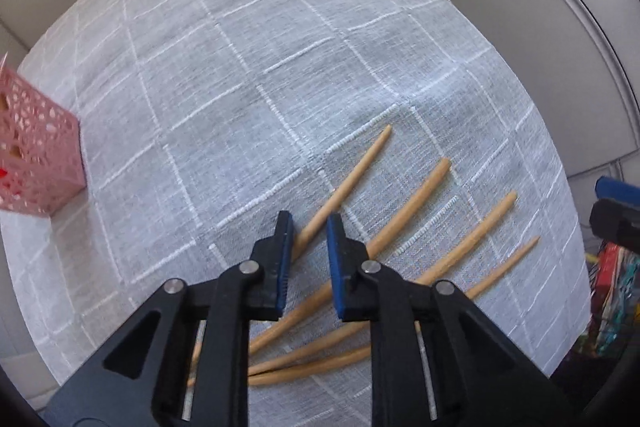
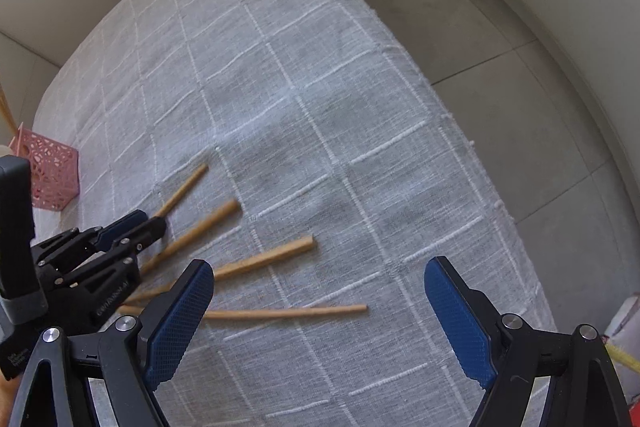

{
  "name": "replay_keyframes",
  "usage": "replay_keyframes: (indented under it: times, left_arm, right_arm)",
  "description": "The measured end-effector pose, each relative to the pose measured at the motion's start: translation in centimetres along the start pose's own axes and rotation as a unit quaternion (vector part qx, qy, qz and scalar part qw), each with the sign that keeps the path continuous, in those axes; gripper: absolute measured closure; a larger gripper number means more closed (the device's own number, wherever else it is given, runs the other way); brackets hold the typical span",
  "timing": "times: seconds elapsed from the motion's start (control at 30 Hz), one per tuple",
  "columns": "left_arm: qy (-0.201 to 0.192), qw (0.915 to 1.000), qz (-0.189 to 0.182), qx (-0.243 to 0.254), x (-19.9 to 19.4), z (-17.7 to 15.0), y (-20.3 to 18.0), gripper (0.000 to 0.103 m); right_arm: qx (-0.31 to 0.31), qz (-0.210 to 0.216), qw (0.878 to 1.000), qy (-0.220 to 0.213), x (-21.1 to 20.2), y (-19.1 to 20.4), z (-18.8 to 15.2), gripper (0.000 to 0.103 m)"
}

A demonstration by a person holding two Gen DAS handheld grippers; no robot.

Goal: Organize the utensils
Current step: 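Lower the left tool onto the chopstick pile and close on one chopstick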

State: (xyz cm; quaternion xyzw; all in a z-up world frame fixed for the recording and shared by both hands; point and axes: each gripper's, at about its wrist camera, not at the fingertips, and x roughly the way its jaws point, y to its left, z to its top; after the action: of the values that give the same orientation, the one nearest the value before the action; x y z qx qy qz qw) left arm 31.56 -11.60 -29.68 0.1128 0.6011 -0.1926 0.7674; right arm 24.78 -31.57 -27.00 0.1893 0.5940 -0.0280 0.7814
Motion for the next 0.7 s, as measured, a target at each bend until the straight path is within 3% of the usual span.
replay_keyframes:
  times: [0.13,0.2,0.4,0.6,0.7]
  left_arm:
    - [0.036,0.9967,-0.025,-0.069,-0.3,-1.1,1.8,0.091]
    - [0.053,0.9961,-0.024,-0.066,-0.4,-1.4,1.8,0.091]
    - [0.014,0.9992,-0.018,-0.034,-0.8,-0.3,0.3,0.092]
    - [0.001,0.9998,-0.007,-0.021,0.6,2.3,-1.5,0.089]
    - [-0.001,0.9996,0.006,-0.026,0.7,2.8,-1.8,0.093]
  right_arm:
    - [0.01,0.009,1.0,0.01,0.6,-0.4,0.0,0.014]
    - [0.02,0.013,1.0,0.013,0.8,-0.8,0.0,0.014]
    - [0.048,0.045,0.997,0.032,1.9,-1.2,0.2,0.014]
    - [0.066,0.056,0.995,0.049,3.1,-1.5,0.5,0.017]
    - [0.078,0.058,0.994,0.053,3.7,-1.8,0.6,0.02]
